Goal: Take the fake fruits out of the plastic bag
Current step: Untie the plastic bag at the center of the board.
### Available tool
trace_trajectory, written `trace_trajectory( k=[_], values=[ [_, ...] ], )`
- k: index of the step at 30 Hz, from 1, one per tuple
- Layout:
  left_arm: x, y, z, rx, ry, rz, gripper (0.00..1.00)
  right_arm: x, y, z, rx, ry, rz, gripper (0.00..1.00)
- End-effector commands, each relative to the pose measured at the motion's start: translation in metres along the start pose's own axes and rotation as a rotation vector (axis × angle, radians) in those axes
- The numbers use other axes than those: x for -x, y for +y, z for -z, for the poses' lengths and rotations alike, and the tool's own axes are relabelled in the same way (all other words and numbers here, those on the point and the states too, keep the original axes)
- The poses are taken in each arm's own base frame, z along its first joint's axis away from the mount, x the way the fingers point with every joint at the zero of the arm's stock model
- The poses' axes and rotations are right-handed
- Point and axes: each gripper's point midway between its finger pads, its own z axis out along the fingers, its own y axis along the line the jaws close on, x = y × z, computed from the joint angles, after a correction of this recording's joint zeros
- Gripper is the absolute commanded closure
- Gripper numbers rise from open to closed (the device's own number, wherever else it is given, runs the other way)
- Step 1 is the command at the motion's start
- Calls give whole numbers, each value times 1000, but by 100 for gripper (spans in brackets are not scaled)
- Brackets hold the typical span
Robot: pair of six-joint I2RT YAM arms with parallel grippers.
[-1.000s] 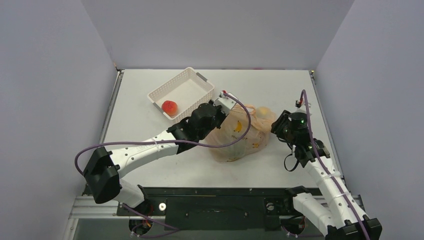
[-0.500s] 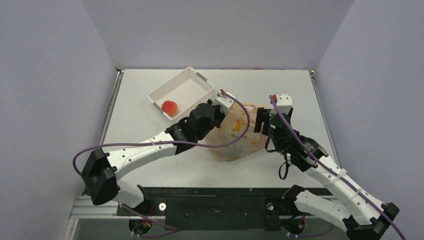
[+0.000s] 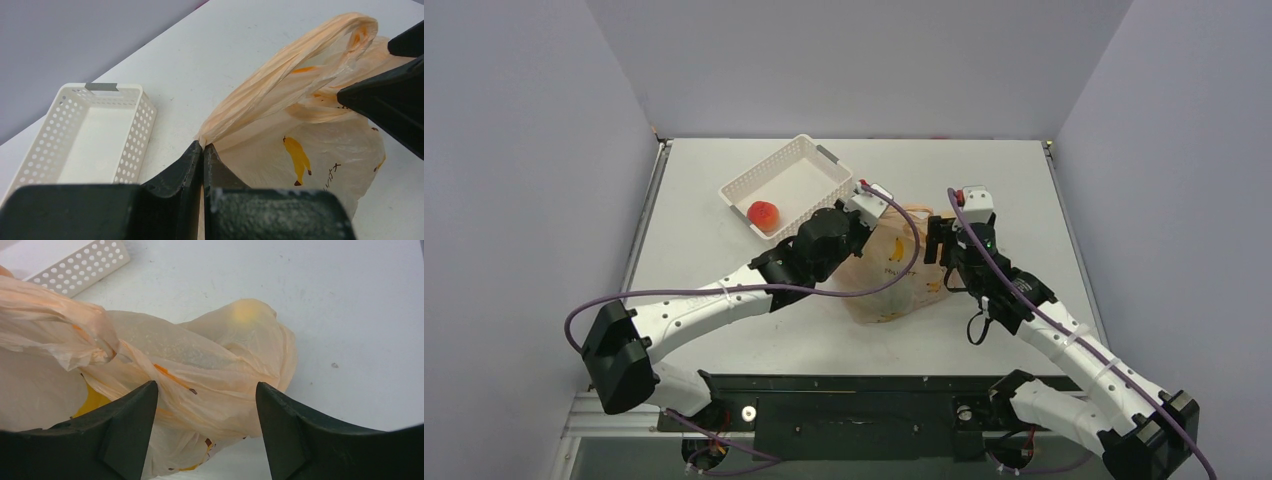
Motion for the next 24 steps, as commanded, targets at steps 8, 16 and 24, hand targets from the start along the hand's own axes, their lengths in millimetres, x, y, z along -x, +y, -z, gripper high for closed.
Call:
trace_trajectory(
  k=[8,16,24],
  values=[
    [39,8,15,13,-123,63,100,4,-2,-6,2,-50,-148,42],
    [40,7,17,5,-135,73,100,-15,10,-6,86,-24,-162,35],
    [38,11,23,53,-144,139,100,2,-75,-12,-328,-114,-434,100]
  ],
)
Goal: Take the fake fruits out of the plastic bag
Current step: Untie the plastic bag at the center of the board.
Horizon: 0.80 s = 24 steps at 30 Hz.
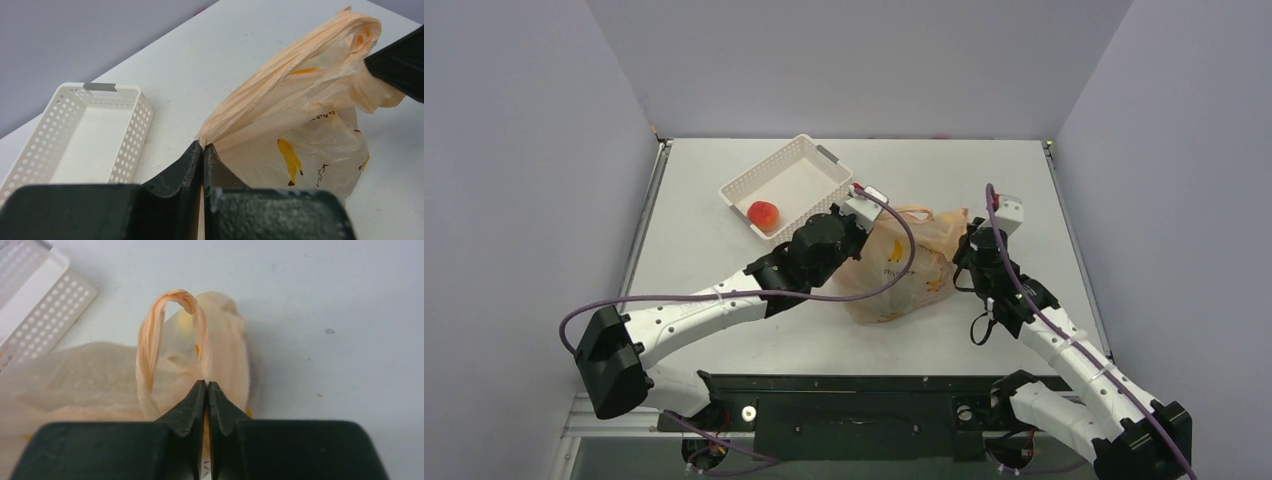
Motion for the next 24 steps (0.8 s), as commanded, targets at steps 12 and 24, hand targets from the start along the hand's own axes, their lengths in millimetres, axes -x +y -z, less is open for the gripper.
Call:
trace_trajectory(
  k=[12,24],
  values=[
    [-12,48,54,116,19,769,100,42,-107,11,-425,-155,-338,100],
    [-30,31,76,-58,208,719,68,62,-14,21,-29,-116,-146,100]
  ],
)
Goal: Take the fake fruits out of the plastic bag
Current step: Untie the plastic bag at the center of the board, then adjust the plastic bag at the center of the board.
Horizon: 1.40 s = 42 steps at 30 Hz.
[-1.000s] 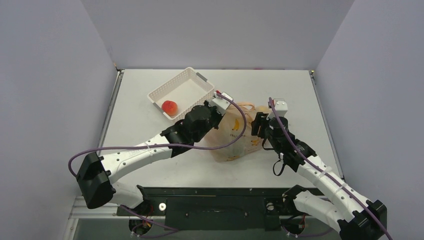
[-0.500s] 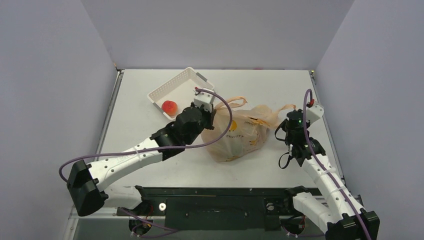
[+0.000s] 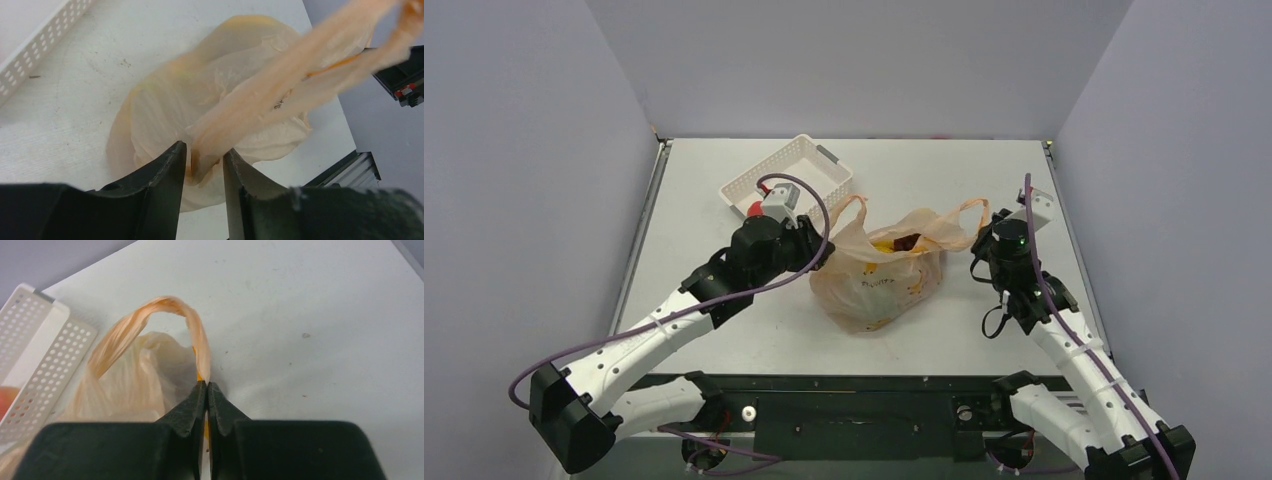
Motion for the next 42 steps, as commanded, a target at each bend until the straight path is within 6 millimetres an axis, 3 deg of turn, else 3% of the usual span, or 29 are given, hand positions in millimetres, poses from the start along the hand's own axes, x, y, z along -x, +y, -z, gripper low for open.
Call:
trace_trajectory(
  k=[1,5,10,16,19,22,25,29,34,39,40,41,42],
  values=[
    [12,-18,15,-39,56,-46,65,15,39,20,161,-36,44,100],
    [30,-25,28,-19,92,-143,60,4,48,27,213,-16,39,100],
    [58,-25,38,73,119,-254,55,2,44,30,201,2,57,100],
    [94,-39,48,93,22,-285,50,6,40,37,197,10,60,100],
    [96,-51,37,85,0,-315,48,8,38,39,190,4,63,100],
    [94,-71,26,99,-28,-454,47,8,39,40,195,5,62,100],
    [93,-66,4,193,-36,-461,45,8,40,39,193,7,54,100],
    [88,-78,-11,158,-36,-425,43,12,36,39,171,-10,50,100],
    [86,-76,-24,160,-80,-399,42,19,38,40,164,-19,53,100],
    [96,-74,-41,158,-114,-412,52,25,38,36,132,-6,70,100],
    [94,-74,-48,151,-99,-415,61,25,39,35,130,-3,69,100],
    [104,-72,-50,159,-113,-407,68,30,40,35,132,-8,60,100],
    [106,-65,-58,170,-106,-402,82,31,41,33,129,-2,61,100]
  ],
)
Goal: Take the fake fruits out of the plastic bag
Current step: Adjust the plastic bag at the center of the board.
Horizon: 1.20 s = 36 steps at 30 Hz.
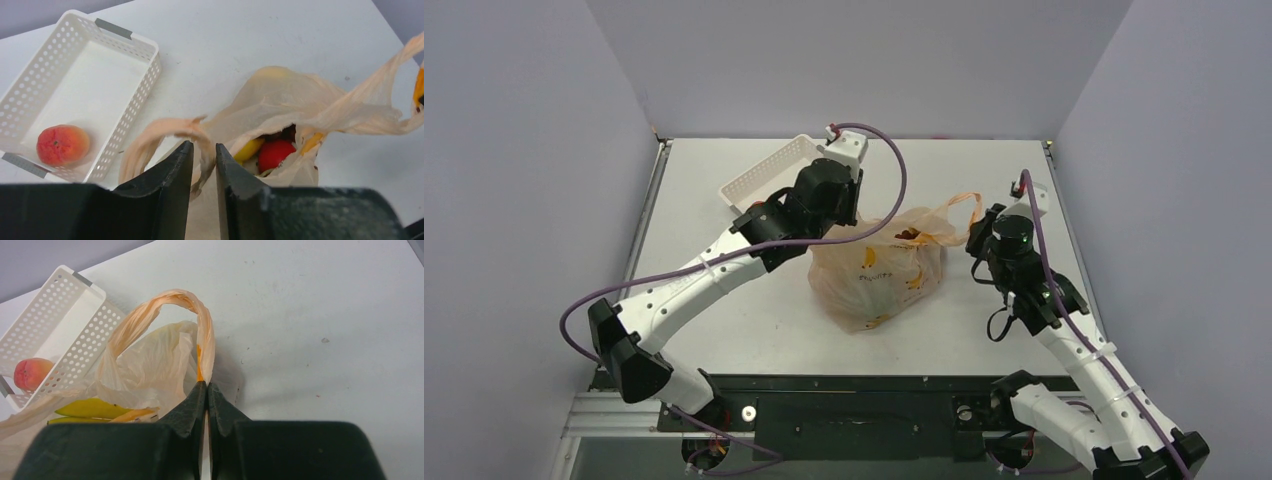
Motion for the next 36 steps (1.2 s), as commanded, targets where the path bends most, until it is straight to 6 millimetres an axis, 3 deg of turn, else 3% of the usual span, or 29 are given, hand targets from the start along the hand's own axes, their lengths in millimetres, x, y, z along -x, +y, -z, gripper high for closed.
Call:
trace_trajectory(
  k=[1,3,4,11,14,17,21,22,23,24,25,26,27,31,32,33,36],
  values=[
    [43,9,-21,0,-99,57,88,27,-2,-1,-29,-29,-19,100],
    [52,14,-30,-26,-104,91,99,37,-7,-8,-39,-19,-50,100],
    [53,16,-38,-50,-93,103,100,43,-7,-13,-40,-13,-62,100],
    [123,17,-42,-165,-208,141,100,89,-30,-42,-73,-10,-132,100],
    [154,6,-34,-246,-270,122,100,112,-33,-41,-82,-37,-145,100],
    [167,-1,-21,-294,-293,122,100,123,-32,-29,-76,-64,-131,100],
    [147,-6,-7,-344,-247,147,100,101,-34,-19,-54,-32,-117,100],
    [126,-6,-14,-343,-202,162,100,92,-31,-18,-36,-14,-115,100],
    [107,-4,-9,-353,-170,169,100,77,-34,-16,-31,12,-113,100],
    [101,-5,-7,-362,-173,189,100,67,-31,-15,-11,32,-108,100],
    [79,0,-1,-357,-145,198,100,48,-34,-14,-10,62,-104,100],
    [75,1,2,-361,-157,217,100,39,-29,-12,10,79,-93,100],
    [54,6,7,-351,-134,222,100,22,-31,-11,9,106,-84,100],
    [13,21,30,-332,-108,237,100,-28,-21,-3,48,195,-33,100],
    [13,24,40,-330,-124,240,100,-32,-19,-1,57,199,-30,100],
    [-2,28,40,-320,-100,242,100,-42,-17,1,67,223,-19,100],
    [-12,34,56,-316,-102,243,100,-47,-22,7,47,222,-3,100]
  ],
)
